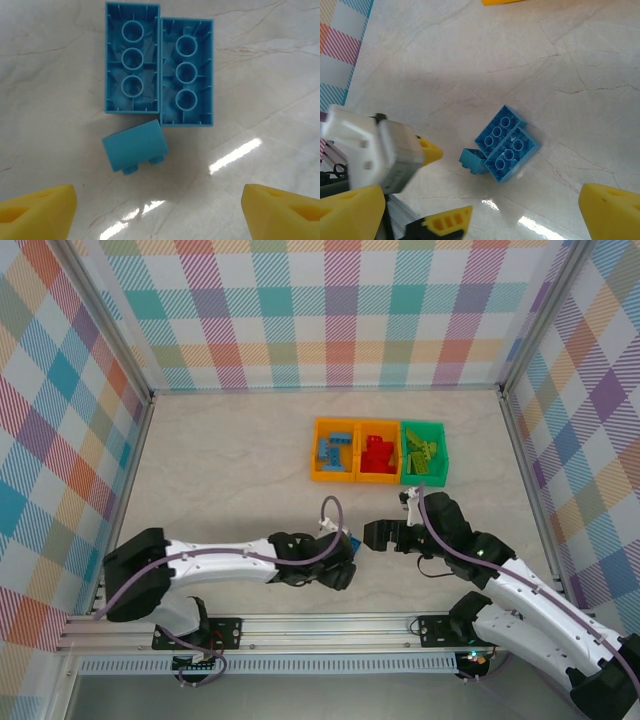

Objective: Sort the legos into containers by color

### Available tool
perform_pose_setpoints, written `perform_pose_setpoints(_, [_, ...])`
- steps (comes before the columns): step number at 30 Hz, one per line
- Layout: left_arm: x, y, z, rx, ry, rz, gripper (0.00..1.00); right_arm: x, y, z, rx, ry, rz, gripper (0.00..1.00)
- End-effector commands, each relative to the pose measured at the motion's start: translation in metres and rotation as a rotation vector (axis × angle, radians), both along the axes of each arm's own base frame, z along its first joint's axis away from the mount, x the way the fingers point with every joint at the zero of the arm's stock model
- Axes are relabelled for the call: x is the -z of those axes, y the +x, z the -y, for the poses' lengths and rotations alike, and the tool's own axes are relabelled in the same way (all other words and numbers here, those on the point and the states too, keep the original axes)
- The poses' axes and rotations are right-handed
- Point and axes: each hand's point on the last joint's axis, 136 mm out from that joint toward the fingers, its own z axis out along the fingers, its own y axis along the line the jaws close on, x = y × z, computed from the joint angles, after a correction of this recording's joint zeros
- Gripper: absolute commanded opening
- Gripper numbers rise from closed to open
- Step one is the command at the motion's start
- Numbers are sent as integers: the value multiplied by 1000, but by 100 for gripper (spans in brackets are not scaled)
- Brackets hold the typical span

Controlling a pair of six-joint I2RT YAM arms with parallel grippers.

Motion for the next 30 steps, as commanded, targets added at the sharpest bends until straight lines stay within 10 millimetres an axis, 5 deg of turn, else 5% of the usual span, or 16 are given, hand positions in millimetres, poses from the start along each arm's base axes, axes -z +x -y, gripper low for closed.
perform_pose_setpoints(1, [2, 10, 6, -48, 28, 28, 80, 4, 2, 2, 26, 2, 0, 100])
perform_pose_setpoints(19, [37, 29, -5, -156, 81, 42, 37, 7, 0, 2, 11, -12, -16, 100])
perform_pose_setpoints(25, [26, 27, -3, -139, 36, 44, 27, 7, -8, -2, -36, -5, -31, 100])
perform_pose_setpoints(30, [-12, 29, -8, -151, -25, 86, 26, 5, -18, -5, -115, -33, -54, 100])
